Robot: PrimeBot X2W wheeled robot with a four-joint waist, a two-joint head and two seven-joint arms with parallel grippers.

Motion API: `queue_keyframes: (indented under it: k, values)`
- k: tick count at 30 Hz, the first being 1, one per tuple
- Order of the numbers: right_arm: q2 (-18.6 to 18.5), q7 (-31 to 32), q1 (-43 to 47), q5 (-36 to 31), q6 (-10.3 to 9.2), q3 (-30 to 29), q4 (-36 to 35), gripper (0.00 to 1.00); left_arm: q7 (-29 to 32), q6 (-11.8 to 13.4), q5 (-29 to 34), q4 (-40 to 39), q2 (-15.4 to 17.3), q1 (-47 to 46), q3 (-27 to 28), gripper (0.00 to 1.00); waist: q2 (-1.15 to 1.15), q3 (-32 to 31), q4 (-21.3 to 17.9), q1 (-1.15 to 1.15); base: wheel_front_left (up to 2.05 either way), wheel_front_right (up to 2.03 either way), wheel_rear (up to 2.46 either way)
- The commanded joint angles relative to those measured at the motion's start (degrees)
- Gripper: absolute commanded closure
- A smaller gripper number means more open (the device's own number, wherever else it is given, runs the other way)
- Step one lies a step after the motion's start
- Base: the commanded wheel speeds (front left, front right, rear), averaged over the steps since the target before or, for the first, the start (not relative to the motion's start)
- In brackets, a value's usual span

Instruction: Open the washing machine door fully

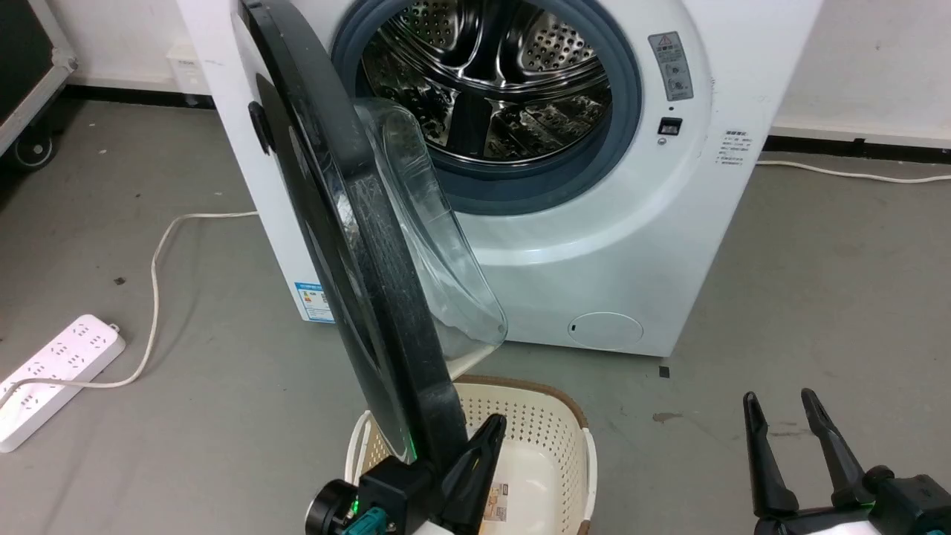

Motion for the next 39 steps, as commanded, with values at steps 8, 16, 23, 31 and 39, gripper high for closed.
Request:
queue_keyframes:
  k: [8,16,23,31,39]
  values:
    - [0.22,-0.26,-0.19,0.49,0.06,-0.09,0.57,0.0,-1.43,0.62,0.02,3.28,0.57,-1.13,0.51,1.0,0.0,-0.3,2.99,0.0,0.0,0.0,0.0]
    - [0.22,-0.26,0.7,1.26,0.06,0.01,1.35,0.0,-1.54,1.16,-0.15,3.47,0.67,-1.15,-0.06,1.0,0.0,-1.91,9.77,0.0,0.0,0.0,0.0]
    - [0.23,-0.26,1.09,1.58,0.06,0.02,2.25,0.0,-0.68,2.51,-0.51,1.81,1.57,-1.16,1.31,1.0,0.0,-2.59,16.71,0.0,0.0,0.0,0.0]
    - [0.23,-0.26,0.85,1.56,0.06,1.25,3.01,0.0,-0.12,4.91,-2.0,0.81,3.97,-1.04,6.12,1.0,0.0,-2.25,20.39,0.0,0.0,0.0,0.0]
    - [0.23,-0.26,-0.07,0.34,0.06,1.85,3.22,0.0,-0.36,6.49,-5.02,1.76,6.69,-4.15,13.04,1.0,0.0,0.88,20.29,0.0,0.0,0.0,0.0]
